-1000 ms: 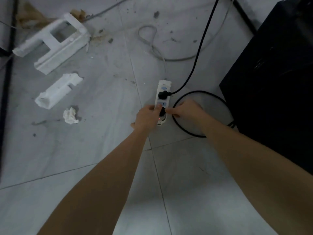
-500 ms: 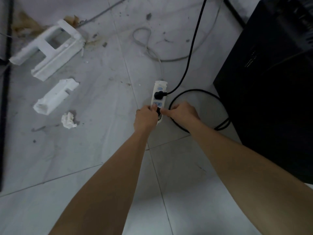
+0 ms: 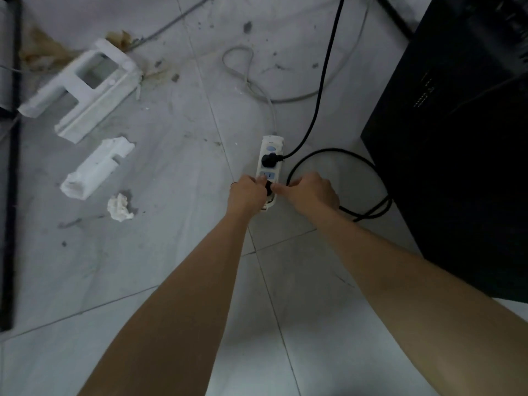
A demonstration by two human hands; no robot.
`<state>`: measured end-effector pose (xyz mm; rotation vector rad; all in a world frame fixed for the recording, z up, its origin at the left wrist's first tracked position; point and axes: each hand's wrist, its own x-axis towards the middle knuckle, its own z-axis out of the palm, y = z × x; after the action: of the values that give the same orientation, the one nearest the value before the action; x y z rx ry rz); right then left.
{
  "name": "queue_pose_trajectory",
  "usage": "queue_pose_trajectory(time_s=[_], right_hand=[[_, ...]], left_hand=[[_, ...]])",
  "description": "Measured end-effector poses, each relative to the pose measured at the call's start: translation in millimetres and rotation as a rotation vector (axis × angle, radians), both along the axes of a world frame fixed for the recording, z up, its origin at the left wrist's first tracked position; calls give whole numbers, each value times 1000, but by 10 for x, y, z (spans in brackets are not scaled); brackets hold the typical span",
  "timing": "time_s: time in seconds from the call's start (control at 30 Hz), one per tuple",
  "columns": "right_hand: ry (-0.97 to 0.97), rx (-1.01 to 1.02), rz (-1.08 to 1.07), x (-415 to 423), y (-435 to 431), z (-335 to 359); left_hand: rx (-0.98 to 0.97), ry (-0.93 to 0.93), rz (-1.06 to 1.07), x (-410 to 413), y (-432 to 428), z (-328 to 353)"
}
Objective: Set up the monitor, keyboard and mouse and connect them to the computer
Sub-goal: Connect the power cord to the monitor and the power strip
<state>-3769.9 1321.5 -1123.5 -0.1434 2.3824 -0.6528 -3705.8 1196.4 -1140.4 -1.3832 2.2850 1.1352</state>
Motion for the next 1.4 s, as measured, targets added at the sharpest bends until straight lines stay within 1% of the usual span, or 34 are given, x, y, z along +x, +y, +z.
queue_pose_trajectory(time_s=[0.1, 0.17, 0.27, 0.33, 0.4, 0.43, 0.5, 0.57, 0.6, 0.67, 0.73, 0.83, 0.9, 0.97, 1.0, 1.1, 1.2, 1.3, 1.4], right_hand=[[30, 32, 19, -2, -20, 45], [87, 120, 53, 1, -32, 86], [181, 243, 182, 115, -48, 103], [188, 256, 237, 225, -92, 117], [201, 256, 261, 308, -137, 143], [237, 262, 275, 344, -128, 172], [338, 267, 328, 409, -73, 215], [466, 249, 377, 457, 67, 210], [520, 247, 397, 466, 162, 193], [551, 268, 435, 446, 370, 146], [495, 283, 433, 390, 577, 114], [416, 266, 404, 336, 828, 57], [348, 193, 425, 310, 932, 17], [232, 118, 465, 303, 947, 38], [192, 115, 493, 292, 938, 59], [160, 227, 622, 273, 863, 121], [92, 302, 696, 306, 866, 159], [19, 227, 667, 313, 925, 191], [-52, 199, 634, 314, 1033, 364]], left_hand=[[14, -1, 18, 20, -11, -6], [21, 13, 43, 55, 21, 5], [9, 9, 114, 151, 69, 49], [2, 15, 142, 250, 103, 113], [-3, 79, 152, 361, 146, 163], [-25, 107, 144, 418, 167, 202], [-168, 78, 35, 520, 201, 256], [-369, 60, -177, 642, 225, 266], [-435, 74, -277, 703, 229, 252], [-487, 110, -418, 805, 220, 217], [-540, 110, -513, 831, 190, 205], [-681, 48, -620, 753, 168, 211], [-709, -15, -585, 687, 220, 226], [-714, -98, -493, 614, 283, 233], [-713, -140, -452, 572, 309, 239], [-660, -193, -377, 479, 307, 265], [-603, -199, -373, 475, 308, 318], [-501, -204, -405, 502, 292, 373], [-405, -299, -494, 530, 316, 498]])
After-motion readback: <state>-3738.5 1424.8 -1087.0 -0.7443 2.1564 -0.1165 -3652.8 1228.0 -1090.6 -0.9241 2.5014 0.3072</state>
